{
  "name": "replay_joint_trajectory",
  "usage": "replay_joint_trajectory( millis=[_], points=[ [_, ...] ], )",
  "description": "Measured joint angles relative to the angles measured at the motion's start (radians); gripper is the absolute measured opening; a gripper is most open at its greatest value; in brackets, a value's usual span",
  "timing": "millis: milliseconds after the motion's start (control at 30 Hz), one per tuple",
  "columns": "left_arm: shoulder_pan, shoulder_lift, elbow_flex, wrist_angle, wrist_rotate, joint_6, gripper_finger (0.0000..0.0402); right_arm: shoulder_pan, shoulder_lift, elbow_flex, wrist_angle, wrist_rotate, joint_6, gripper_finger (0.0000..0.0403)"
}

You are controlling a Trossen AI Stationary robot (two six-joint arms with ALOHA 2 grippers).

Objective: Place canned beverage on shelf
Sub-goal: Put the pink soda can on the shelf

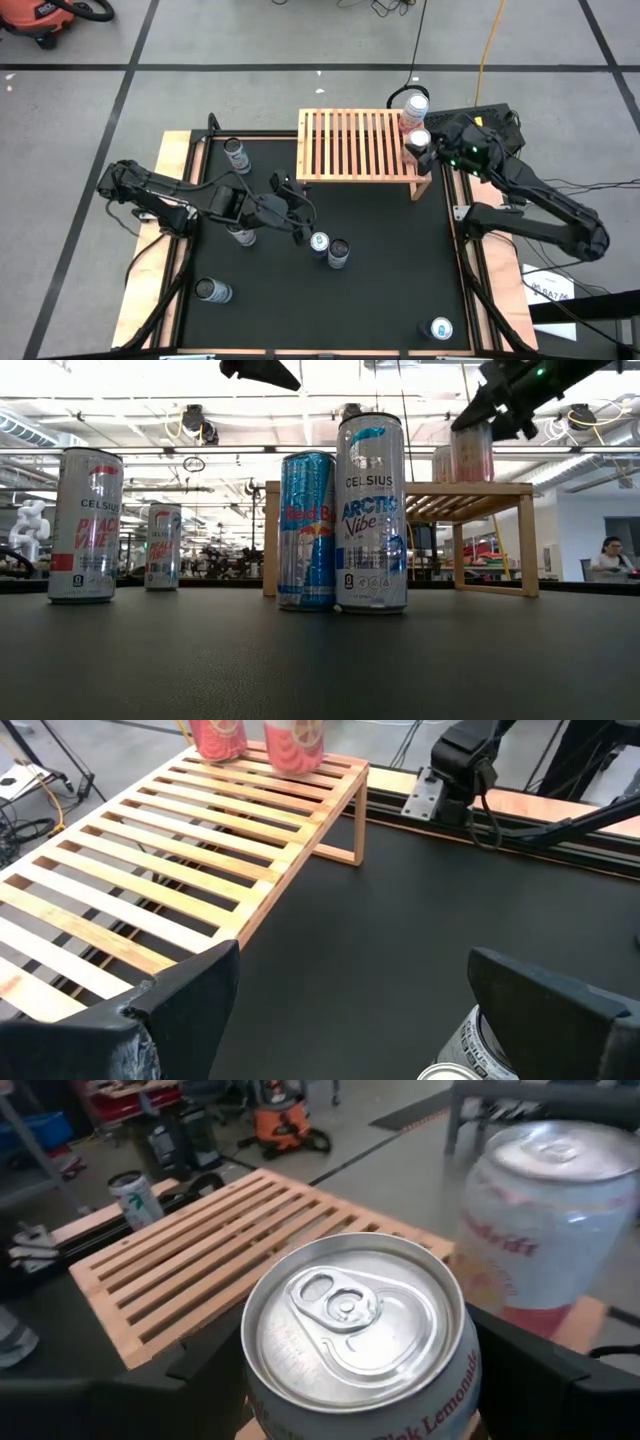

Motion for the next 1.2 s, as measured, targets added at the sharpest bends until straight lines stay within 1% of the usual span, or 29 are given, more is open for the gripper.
replay_joint_trajectory(
  millis=[133,300,400,633,767,867,1200],
  points=[
    [0.0,0.0,0.0,-0.001,0.0,0.0,0.0391,-0.079,0.055,0.001,0.056,-0.122,-0.004,0.0288],
    [-0.001,0.0,0.0,-0.004,0.0,-0.001,0.0391,-0.137,0.088,0.004,0.067,-0.203,-0.018,0.0288],
    [-0.005,0.0,0.0,-0.008,-0.001,-0.024,0.0391,-0.155,0.079,0.004,0.061,-0.207,-0.022,0.0288],
    [-0.003,0.0,0.0,-0.01,0.0,-0.022,0.0391,-0.198,0.054,0.025,0.005,-0.204,-0.041,0.0288],
    [0.017,0.0,0.0,-0.011,0.0,-0.017,0.0391,-0.223,0.076,0.027,0.011,-0.254,-0.042,0.0288],
    [0.03,0.0,0.0,-0.011,0.003,-0.017,0.0391,-0.231,0.09,0.029,0.008,-0.257,-0.051,0.0291],
    [0.032,0.0,0.0,-0.011,0.024,-0.023,0.0391,-0.237,0.066,0.026,-0.009,-0.248,-0.059,0.0344]
  ],
)
